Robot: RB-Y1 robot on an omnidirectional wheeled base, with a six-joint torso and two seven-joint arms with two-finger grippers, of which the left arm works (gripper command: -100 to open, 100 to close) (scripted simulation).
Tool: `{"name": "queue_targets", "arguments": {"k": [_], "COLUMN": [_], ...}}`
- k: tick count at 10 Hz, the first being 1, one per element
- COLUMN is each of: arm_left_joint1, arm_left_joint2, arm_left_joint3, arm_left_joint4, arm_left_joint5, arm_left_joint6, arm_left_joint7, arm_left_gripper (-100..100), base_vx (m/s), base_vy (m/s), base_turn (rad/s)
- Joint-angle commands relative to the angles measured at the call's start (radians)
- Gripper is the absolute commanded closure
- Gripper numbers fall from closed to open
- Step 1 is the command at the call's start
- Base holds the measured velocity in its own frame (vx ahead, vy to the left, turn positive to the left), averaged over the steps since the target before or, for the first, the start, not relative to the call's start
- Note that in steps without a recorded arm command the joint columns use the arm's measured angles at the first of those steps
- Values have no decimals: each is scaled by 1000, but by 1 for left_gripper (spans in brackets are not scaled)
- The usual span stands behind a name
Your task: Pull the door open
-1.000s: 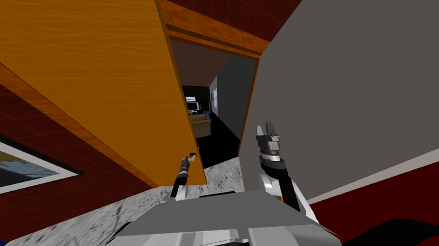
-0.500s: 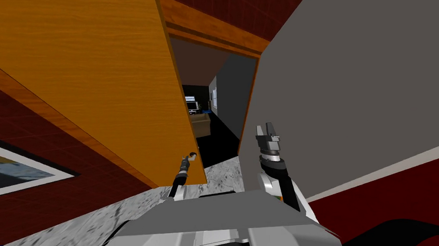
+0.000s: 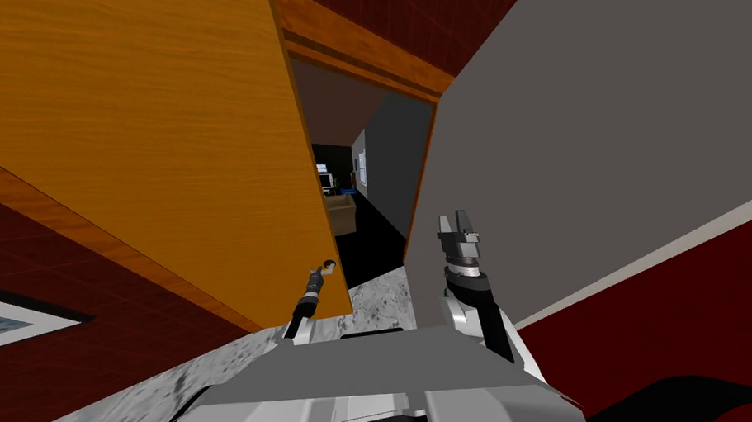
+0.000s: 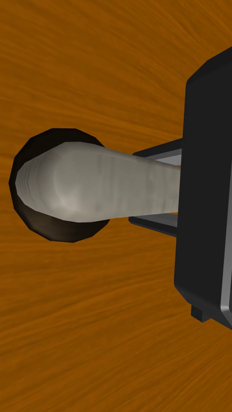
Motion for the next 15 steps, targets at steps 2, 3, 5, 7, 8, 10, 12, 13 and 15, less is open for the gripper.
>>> {"name": "queue_targets", "arguments": {"k": [2,3,5,7,8,10,12,13,15], "arm_left_joint1": [14,19,38,59,66,81,88,101,113], "arm_left_joint2": [25,33,62,95,107,129,141,162,181], "arm_left_joint3": [-6,-8,-16,-24,-27,-33,-36,-42,-47], "arm_left_joint4": [6,8,15,23,26,32,35,40,45], "arm_left_joint5": [-4,-5,-8,-11,-12,-15,-16,-18,-20], "arm_left_joint6": [-22,-29,-56,-86,-96,-117,-127,-146,-164], "arm_left_joint7": [31,40,72,110,123,148,161,185,207], "arm_left_gripper": [100,100,100,100,100,100,100,100,100], "base_vx": [-44,-196,-186,-166,-114,-55,-63,-67,-77], "base_vy": [17,43,1,-10,-6,-11,-20,-11,-11], "base_turn": [-133,-178,-176,-185,-117,-88,-86,-117,-93]}}
